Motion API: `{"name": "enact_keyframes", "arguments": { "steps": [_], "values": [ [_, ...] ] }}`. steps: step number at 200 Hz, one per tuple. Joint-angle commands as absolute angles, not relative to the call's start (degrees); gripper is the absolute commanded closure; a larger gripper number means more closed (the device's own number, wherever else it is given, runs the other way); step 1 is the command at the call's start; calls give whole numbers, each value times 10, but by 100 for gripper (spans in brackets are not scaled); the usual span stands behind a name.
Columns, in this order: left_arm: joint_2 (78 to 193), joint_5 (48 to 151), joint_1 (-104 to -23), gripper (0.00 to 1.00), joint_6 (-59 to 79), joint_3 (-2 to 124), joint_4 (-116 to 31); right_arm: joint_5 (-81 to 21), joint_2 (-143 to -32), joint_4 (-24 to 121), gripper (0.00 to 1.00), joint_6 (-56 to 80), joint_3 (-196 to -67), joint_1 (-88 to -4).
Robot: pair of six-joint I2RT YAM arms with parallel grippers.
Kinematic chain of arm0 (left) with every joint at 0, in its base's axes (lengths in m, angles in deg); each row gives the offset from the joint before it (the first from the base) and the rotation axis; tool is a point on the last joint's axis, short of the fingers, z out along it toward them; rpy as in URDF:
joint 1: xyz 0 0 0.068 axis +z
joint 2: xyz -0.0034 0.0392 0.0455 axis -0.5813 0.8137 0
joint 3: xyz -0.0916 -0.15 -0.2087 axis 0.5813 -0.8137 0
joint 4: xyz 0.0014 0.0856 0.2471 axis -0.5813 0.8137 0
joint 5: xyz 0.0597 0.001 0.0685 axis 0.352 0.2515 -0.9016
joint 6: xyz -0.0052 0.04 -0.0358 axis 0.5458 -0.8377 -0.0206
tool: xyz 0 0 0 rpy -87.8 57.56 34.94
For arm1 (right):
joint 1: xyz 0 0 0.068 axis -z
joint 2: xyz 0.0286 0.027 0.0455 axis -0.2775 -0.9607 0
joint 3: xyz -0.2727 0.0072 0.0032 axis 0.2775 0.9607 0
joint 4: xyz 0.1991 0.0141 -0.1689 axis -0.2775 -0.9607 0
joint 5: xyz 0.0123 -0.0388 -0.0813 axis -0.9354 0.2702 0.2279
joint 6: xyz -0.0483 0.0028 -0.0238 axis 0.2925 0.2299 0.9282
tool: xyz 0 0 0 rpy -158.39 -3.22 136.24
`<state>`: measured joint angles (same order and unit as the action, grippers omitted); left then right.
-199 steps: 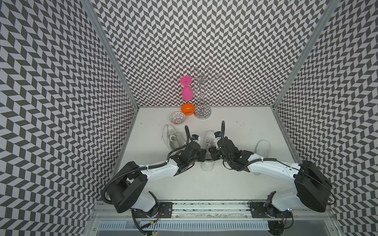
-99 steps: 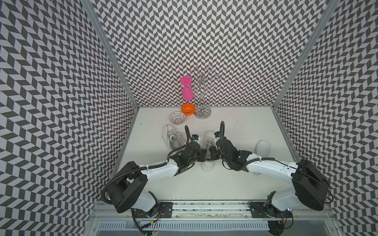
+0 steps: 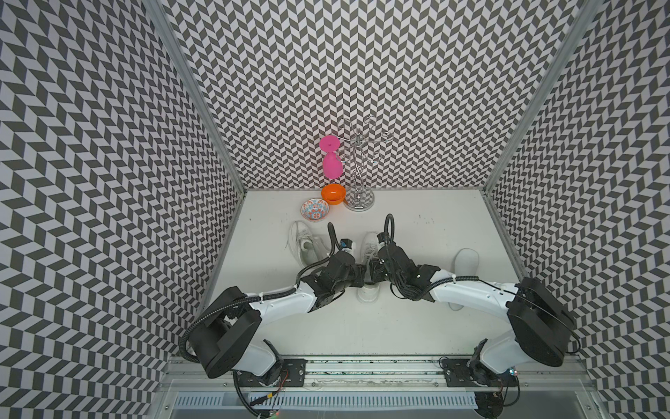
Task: Remove the insole from the shoe
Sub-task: Untie the shoelace on the shoe.
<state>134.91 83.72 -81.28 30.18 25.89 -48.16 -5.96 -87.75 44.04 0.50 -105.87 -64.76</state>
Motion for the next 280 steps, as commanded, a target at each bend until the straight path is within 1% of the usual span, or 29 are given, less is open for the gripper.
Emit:
{"name": "enact_keyframes", "arguments": {
  "steps": [1,10,24,50,85,119,142,220,256,280],
  "values": [
    [1338,838,-816,76,307,258,-486,-30,-886,447,84,-1,-1068,-647],
    [1339,838,-817,76,306,257,-486,-28,-885,448,85,-2,-1068,-648],
    [1339,837,-816,76,305,258,-486,-30,-881,451,90,1,-1067,-648],
    [1341,827,-817,76,305,262,-478,-32,-867,450,95,0,-1062,-650],
    [1349,801,-816,78,308,267,-463,-36,-827,461,97,32,-1042,-672],
    [1355,780,-811,84,308,278,-454,-41,-771,473,99,44,-1005,-680],
    [1356,776,-808,90,302,284,-450,-32,-737,466,100,39,-984,-681],
    [1365,768,-800,96,295,300,-440,23,-645,454,100,0,-920,-682],
    [1364,768,-797,97,296,298,-439,98,-598,411,100,-34,-900,-682],
    [1363,771,-797,97,296,298,-440,144,-554,408,100,-44,-872,-681]
  ]
}}
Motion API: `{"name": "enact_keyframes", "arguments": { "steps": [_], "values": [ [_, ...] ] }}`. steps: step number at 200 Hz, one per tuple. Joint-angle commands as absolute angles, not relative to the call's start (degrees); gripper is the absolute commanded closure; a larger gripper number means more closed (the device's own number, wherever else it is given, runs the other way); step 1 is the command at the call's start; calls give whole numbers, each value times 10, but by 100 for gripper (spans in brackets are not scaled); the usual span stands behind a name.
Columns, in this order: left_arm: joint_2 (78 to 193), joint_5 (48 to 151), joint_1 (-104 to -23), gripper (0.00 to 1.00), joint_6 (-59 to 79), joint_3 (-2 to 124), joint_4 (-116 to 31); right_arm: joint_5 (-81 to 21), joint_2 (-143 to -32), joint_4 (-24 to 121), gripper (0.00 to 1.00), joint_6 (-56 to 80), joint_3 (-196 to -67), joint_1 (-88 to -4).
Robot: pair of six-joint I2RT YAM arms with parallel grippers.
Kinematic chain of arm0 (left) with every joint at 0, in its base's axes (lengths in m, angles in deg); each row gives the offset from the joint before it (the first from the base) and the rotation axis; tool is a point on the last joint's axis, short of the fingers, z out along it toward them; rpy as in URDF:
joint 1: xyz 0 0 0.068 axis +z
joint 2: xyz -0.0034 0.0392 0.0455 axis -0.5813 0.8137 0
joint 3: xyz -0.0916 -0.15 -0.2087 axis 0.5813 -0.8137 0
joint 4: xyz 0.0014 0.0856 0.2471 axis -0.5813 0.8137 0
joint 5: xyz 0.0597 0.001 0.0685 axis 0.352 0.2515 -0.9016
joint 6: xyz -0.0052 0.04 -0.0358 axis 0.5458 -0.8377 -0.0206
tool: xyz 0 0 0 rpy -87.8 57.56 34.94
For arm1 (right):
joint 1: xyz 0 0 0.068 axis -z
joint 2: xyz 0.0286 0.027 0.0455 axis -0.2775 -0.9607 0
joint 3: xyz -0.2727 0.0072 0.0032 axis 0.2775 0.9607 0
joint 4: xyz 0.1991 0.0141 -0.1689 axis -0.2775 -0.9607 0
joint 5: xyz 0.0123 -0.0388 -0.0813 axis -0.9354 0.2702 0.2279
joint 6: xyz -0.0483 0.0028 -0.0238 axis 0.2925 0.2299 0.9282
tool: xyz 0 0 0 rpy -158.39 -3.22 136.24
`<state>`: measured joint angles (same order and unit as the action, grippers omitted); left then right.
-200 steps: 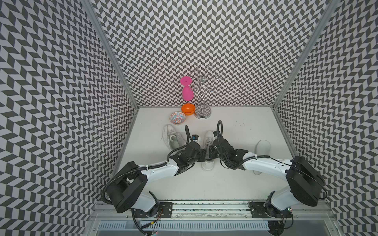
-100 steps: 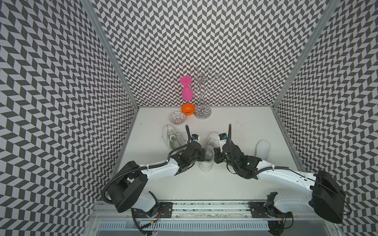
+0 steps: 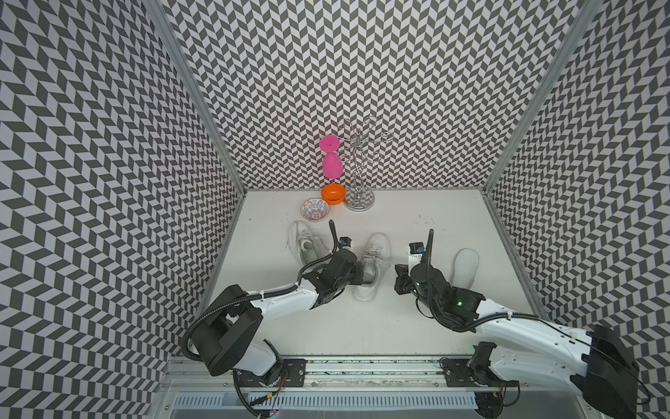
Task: Remove the insole from the shoe
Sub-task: Untie the shoelace on the shoe.
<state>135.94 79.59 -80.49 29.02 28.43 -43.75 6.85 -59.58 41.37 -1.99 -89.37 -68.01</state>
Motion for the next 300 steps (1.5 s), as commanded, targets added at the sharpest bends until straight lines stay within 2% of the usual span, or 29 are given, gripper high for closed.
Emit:
{"name": "enact_keyframes", "arguments": {
  "steps": [1,72,92,107,118,179,220,249,281,289,300],
  "values": [
    [1363,771,-797,98,296,298,-440,145,-552,408,100,-44,-870,-681],
    [1362,774,-797,98,300,294,-447,177,-483,346,100,-54,-865,-621],
    [1360,777,-798,98,304,290,-453,156,-474,341,100,-42,-867,-577],
    [1362,783,-800,98,302,290,-457,99,-476,359,100,-19,-863,-531],
    [1363,793,-803,99,298,291,-463,53,-494,371,100,-3,-867,-501],
    [1372,808,-827,100,290,300,-468,-67,-650,443,100,23,-913,-402],
    [1376,810,-839,100,289,308,-468,-136,-766,428,100,40,-992,-392],
    [1374,806,-843,100,289,309,-467,-137,-781,435,86,40,-988,-400],
    [1373,801,-843,100,290,304,-472,-124,-756,423,50,43,-980,-401],
    [1374,802,-843,100,290,306,-472,-122,-745,416,44,45,-982,-402],
    [1374,802,-844,100,289,308,-471,-123,-729,407,42,49,-985,-407]
  ]
}}
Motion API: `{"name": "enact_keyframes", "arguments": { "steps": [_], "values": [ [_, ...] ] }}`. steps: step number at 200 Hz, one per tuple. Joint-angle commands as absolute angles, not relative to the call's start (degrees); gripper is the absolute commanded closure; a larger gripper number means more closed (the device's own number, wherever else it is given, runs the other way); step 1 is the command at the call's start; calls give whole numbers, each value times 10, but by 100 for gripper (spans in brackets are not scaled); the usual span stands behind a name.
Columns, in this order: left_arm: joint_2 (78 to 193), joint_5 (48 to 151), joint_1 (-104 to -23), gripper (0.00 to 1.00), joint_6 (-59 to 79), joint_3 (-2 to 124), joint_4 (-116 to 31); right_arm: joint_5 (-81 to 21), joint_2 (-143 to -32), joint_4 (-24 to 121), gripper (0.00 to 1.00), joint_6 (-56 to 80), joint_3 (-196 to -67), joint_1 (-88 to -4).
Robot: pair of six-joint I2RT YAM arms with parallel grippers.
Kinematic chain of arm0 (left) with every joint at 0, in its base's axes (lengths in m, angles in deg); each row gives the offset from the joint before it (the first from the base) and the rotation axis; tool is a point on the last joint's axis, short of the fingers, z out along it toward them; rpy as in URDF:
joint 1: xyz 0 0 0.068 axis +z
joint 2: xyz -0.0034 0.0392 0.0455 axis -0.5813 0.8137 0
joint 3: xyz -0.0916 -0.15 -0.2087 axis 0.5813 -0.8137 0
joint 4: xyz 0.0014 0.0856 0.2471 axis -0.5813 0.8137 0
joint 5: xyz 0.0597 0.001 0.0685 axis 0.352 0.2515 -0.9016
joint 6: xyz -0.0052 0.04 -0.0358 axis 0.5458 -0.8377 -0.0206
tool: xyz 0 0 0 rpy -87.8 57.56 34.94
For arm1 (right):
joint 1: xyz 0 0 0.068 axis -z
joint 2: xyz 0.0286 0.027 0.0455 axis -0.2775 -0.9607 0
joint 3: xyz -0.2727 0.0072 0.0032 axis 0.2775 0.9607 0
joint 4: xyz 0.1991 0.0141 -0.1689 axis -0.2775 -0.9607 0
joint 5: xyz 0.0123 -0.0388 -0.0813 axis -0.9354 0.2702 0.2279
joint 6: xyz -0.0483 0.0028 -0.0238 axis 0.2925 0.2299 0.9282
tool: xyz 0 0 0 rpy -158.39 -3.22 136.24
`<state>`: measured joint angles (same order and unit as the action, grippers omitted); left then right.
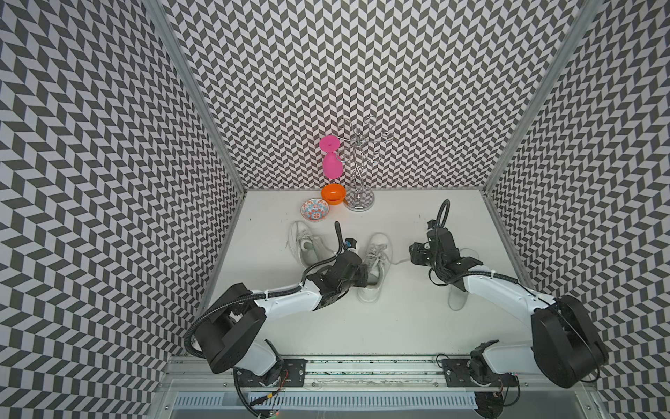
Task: Remove the insole from the shoe
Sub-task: Untie the shoelace on the shoe.
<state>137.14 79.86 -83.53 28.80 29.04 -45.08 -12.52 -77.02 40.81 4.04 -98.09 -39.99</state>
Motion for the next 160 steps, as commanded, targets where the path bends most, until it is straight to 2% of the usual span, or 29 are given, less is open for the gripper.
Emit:
{"name": "enact_keyframes", "arguments": {
  "steps": [1,50,94,160],
  "values": [
    [1374,802,-844,100,288,308,-471,-123,-728,407,42,49,-985,-408],
    [1374,798,-844,100,290,307,-473,-111,-676,360,44,22,-1025,-526],
    [1376,798,-844,100,290,310,-474,-113,-718,373,46,-31,-1043,-614],
    [1373,796,-845,100,289,307,-473,-95,-783,370,57,-51,-1069,-645]
  ]
}}
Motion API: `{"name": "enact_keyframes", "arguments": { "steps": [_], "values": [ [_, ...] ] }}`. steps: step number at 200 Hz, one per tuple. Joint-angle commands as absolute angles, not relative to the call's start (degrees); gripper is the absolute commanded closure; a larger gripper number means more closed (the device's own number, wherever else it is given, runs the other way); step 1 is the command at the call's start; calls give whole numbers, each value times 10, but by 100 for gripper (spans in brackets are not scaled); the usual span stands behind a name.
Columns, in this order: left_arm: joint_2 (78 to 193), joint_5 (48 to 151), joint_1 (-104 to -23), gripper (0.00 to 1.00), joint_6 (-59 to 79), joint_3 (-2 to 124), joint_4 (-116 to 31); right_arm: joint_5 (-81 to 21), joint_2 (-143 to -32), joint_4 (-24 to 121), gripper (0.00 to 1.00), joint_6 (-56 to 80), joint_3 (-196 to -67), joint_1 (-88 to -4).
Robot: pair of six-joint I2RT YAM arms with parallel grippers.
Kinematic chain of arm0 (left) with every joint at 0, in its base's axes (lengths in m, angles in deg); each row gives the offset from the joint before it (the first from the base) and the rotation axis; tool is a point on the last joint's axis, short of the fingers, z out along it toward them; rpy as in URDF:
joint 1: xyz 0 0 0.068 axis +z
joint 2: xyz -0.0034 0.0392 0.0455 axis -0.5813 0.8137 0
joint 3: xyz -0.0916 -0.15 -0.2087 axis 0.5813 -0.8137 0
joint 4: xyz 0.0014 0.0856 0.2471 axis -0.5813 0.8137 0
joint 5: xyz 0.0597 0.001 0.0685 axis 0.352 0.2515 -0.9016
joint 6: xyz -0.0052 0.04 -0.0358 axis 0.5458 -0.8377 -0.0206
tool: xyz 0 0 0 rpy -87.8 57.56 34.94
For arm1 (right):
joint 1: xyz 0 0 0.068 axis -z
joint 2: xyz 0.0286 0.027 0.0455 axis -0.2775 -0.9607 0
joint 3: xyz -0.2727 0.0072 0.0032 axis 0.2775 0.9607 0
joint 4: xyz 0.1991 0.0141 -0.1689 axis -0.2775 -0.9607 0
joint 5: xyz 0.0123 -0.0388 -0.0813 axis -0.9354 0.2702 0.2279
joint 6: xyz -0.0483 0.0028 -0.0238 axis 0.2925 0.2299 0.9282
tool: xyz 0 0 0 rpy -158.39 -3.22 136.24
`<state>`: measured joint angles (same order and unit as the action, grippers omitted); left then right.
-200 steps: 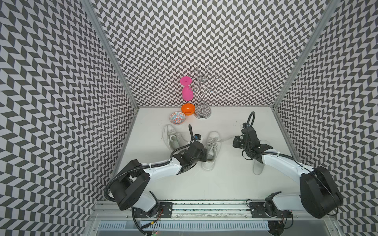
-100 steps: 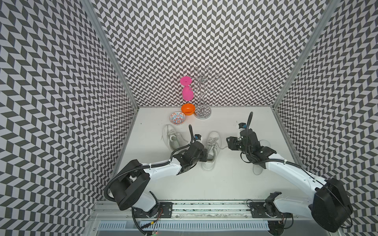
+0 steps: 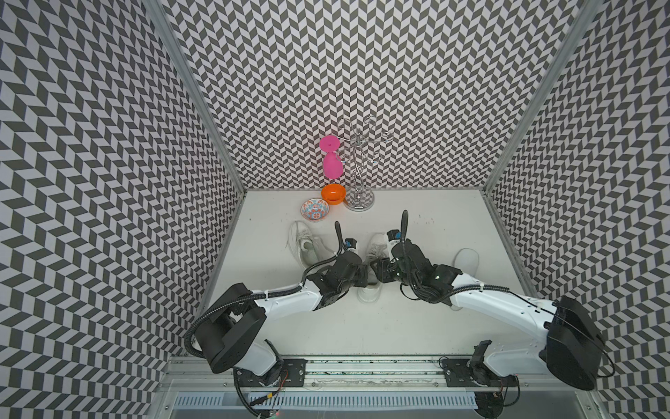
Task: Remove the insole from the shoe
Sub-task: Untie the shoelace on the shoe.
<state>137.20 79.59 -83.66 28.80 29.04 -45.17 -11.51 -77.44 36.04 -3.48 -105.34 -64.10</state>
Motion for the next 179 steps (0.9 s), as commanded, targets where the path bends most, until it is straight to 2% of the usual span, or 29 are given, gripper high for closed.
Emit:
{"name": "enact_keyframes", "arguments": {
  "steps": [1,80,179],
  "values": [
    [1373,795,-845,100,289,307,-473,-95,-783,370,57,-51,-1069,-645],
    [1367,804,-847,100,295,300,-482,-82,-819,387,67,-67,-1080,-645],
    [1361,801,-857,99,296,299,-484,-33,-860,370,67,-87,-1102,-645]
  ]
}}
